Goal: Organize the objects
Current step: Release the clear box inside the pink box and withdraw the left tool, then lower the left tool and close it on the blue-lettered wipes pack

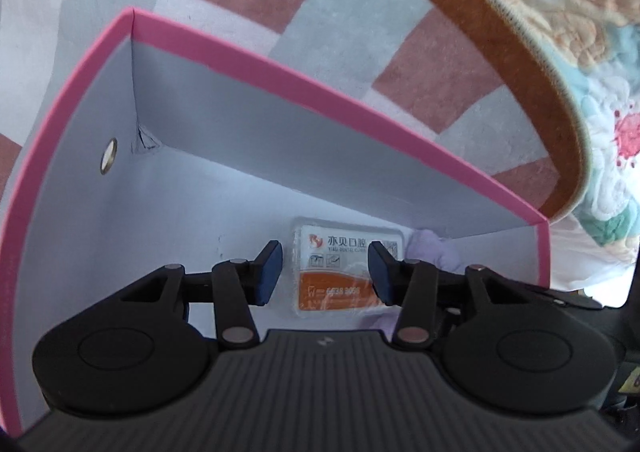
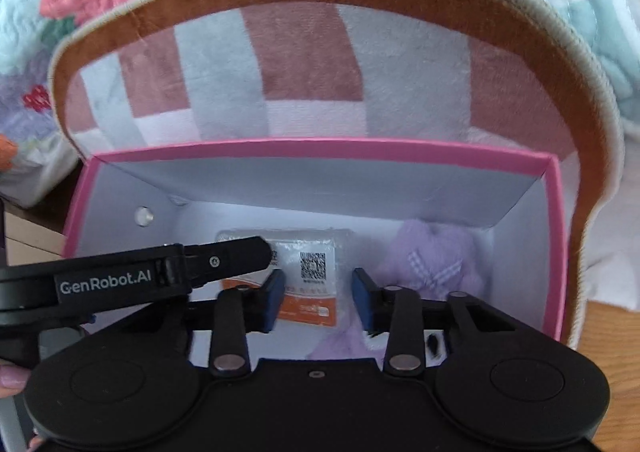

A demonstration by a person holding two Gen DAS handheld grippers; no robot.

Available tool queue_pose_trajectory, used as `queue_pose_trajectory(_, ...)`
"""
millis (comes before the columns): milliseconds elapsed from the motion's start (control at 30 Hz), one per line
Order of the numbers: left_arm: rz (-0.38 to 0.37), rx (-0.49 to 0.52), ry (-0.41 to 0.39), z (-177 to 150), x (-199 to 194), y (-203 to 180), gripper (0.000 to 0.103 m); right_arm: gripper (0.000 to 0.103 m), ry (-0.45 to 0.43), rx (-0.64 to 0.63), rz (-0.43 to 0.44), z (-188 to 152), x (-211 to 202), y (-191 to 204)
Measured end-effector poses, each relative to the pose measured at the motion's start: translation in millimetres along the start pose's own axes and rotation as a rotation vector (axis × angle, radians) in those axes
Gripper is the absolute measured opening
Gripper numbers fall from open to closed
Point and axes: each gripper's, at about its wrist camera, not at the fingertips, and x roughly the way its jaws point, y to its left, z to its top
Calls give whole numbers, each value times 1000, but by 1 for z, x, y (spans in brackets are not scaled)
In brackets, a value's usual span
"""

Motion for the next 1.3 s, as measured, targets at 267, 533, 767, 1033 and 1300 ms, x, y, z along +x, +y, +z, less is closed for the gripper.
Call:
queue_pose_trajectory(267, 59, 113, -61, 0, 8, -25, 42, 34, -59, -164, -83, -16, -7, 21)
queue_pose_trajectory(533, 63, 242, -72, -12, -38, -40, 50, 41, -167, -191, -59, -50, -66, 16)
queue_pose_trajectory(767, 75, 341, -51, -36, -103, -42, 51, 49, -217, -149, -14, -89, -110, 29)
queue_pose_trajectory(1033, 74, 408, -17, -83, -181, -41, 57, 60, -219, -87, 49, -138, -172, 58)
queue_pose_trajectory(1300, 54, 483, -9, -137, -232, -44, 63, 67, -208, -109, 92, -190, -212, 87)
